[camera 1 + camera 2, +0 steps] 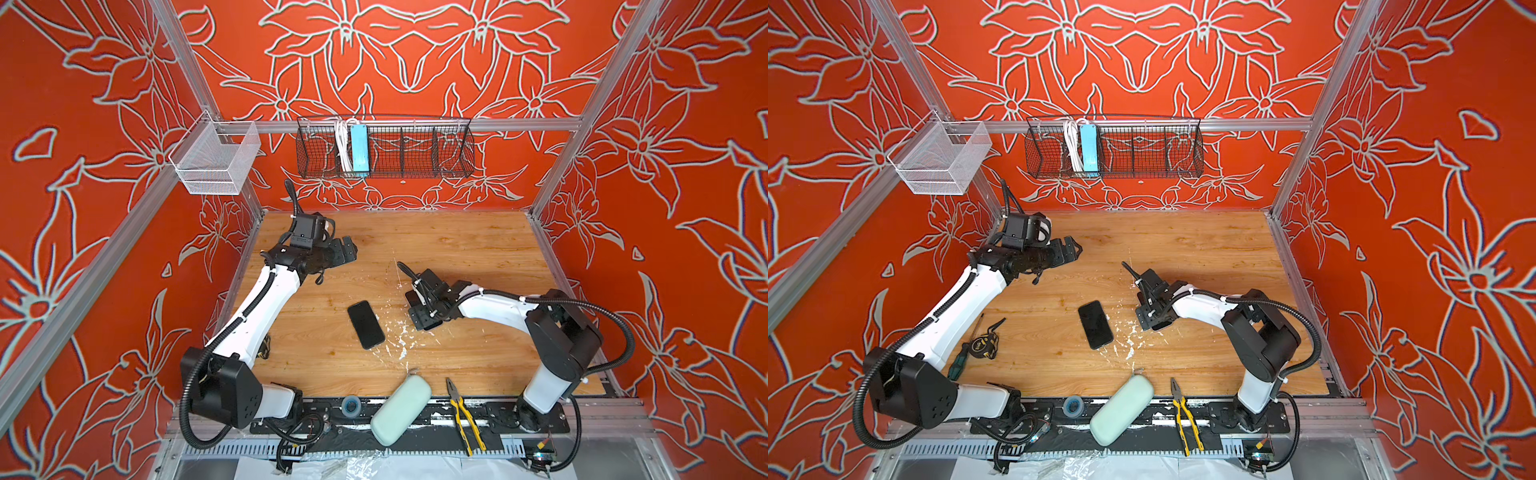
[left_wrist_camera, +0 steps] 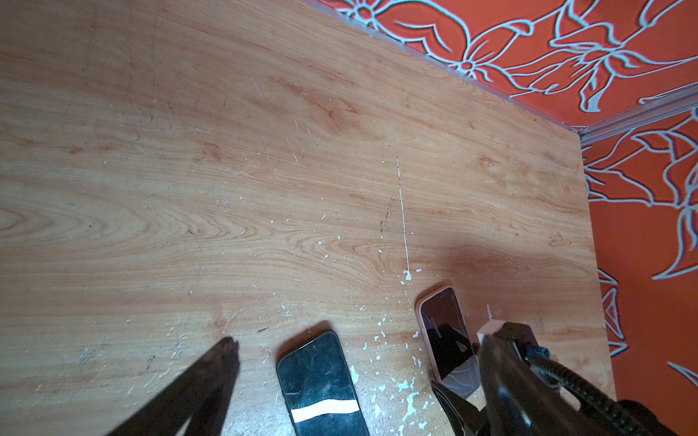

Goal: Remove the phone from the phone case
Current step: 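Close the right gripper on the pink-cased phone's sides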

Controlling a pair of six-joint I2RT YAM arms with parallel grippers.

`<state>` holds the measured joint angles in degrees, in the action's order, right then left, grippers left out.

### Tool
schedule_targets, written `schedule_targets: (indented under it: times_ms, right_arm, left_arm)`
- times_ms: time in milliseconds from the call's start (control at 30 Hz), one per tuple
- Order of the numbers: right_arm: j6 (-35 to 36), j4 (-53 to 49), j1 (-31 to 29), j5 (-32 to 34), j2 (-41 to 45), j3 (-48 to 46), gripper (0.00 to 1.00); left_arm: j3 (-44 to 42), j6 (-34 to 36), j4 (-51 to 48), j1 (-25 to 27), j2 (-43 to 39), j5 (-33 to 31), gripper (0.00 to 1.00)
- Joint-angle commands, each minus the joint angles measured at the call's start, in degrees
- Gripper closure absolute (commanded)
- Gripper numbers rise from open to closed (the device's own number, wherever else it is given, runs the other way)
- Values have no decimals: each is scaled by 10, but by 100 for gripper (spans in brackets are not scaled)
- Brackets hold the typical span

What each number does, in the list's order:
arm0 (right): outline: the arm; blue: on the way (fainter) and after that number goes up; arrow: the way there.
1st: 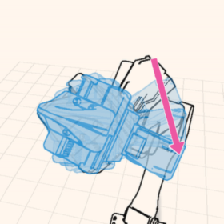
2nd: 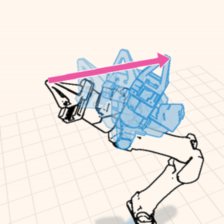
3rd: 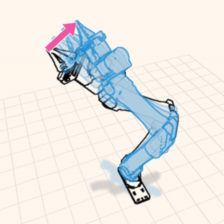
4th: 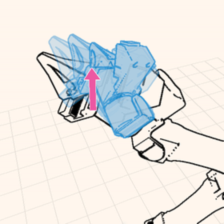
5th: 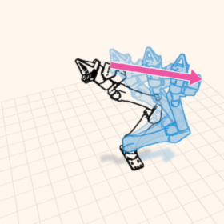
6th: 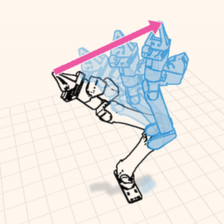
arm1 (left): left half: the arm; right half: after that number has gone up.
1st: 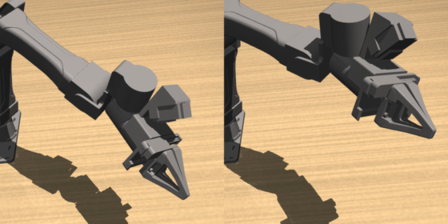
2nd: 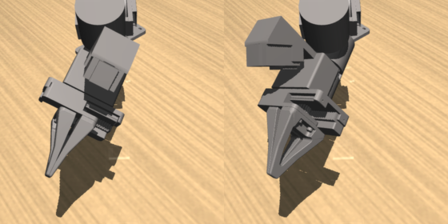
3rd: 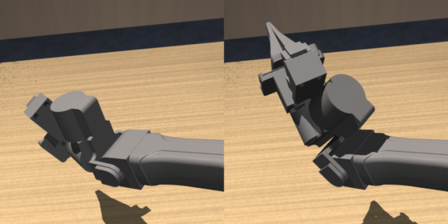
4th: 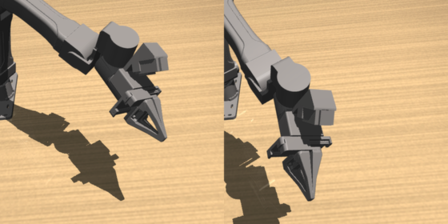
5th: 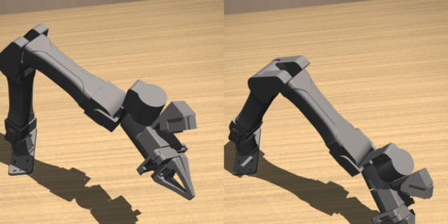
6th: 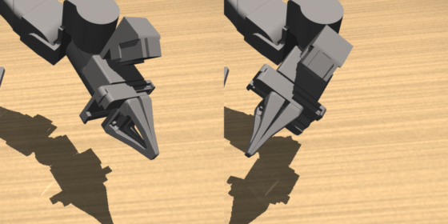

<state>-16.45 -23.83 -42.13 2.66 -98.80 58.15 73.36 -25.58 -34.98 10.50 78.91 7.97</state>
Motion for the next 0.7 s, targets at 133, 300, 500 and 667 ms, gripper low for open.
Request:
schedule_targets:
  times_ms: [133, 300, 500, 667]
  right_arm:
    - [6, -10, -5, 1, -17, 10, 10]
    - [6, -8, -5, 0, -21, 7, 10]
    - [7, -6, -5, 1, -27, 7, 11]
    - [8, -5, -5, 0, -32, 7, 10]
  left_arm:
    - [-6, -2, 4, 1, -12, -5, 3]
    - [-6, -2, 5, 1, -12, -6, 3]
    - [-7, -2, 5, 1, -13, -7, 3]
    - [-7, -3, 5, 1, -13, -7, 3]
